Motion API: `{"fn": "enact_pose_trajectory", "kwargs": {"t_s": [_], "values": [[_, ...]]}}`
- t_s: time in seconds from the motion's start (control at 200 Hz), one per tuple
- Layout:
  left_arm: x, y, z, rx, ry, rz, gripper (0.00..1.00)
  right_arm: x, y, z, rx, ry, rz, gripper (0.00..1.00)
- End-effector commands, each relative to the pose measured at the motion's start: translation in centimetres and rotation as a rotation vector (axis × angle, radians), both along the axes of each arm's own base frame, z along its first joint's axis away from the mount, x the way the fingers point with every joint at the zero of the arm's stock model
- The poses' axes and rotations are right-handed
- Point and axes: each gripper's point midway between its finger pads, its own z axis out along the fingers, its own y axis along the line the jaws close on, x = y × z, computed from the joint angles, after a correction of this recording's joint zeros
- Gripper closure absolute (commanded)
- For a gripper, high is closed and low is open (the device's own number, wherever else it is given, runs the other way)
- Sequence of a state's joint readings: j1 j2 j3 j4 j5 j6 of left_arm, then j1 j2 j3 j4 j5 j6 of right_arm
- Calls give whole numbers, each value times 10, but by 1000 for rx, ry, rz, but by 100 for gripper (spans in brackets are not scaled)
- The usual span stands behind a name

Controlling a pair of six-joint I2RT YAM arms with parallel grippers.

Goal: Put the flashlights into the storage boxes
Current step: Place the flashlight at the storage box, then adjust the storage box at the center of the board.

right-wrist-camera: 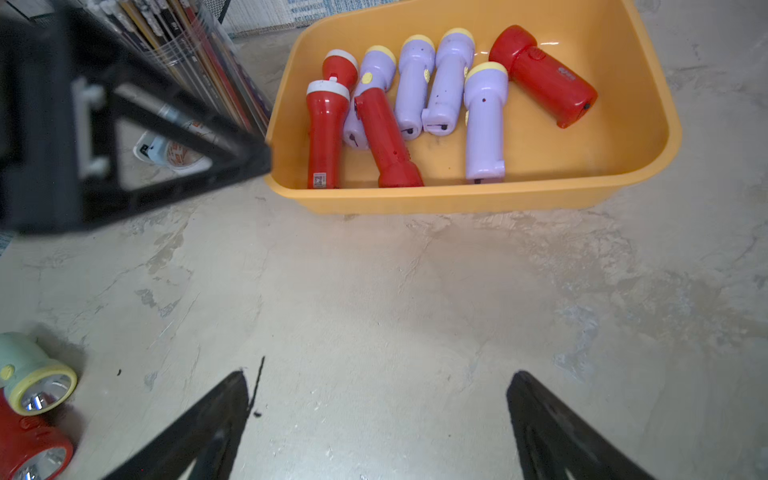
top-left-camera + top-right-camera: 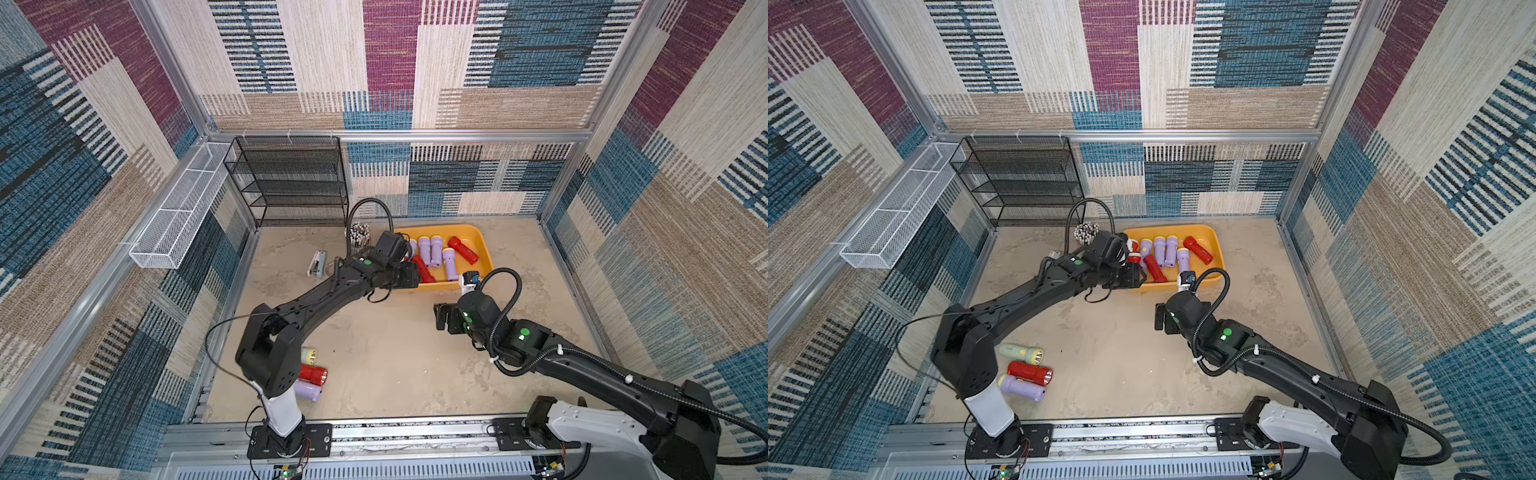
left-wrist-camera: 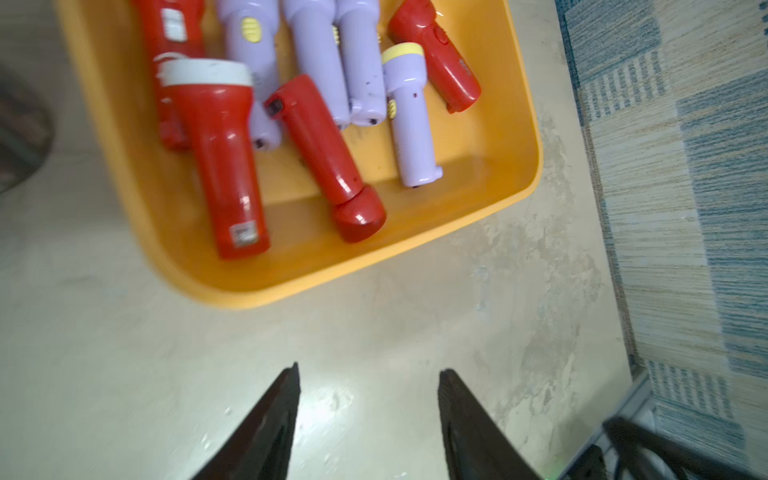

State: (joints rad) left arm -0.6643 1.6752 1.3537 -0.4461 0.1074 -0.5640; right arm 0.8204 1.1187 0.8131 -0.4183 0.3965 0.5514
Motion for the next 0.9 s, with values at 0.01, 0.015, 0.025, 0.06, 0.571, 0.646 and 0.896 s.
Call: {"fn": "enact_pose_trajectory", "kwargs": {"t_s": [0.01, 0.015, 0.025, 0.06, 0.571, 0.646, 0.896], "values": [[-21, 43, -6, 79, -69, 64, 42, 26, 15, 12, 20, -45, 13, 0], [-23, 45, -7, 81, -70, 66, 42, 28, 15, 12, 20, -43, 13, 0], [-26, 48, -8, 86, -69, 72, 42, 30, 16, 12, 20, -42, 12, 0], [-37, 62, -14, 106, -61, 95, 42, 36, 19, 10, 18, -33, 13, 0], [-112, 182, -74, 171, 66, 351, 36, 82, 40, -49, -119, 73, -7, 0], [-112, 184, -71, 165, 61, 356, 36, 101, 29, -48, -134, 65, -39, 2], [-113, 188, -58, 162, 34, 366, 37, 160, -8, -52, -183, 67, -118, 4]]}}
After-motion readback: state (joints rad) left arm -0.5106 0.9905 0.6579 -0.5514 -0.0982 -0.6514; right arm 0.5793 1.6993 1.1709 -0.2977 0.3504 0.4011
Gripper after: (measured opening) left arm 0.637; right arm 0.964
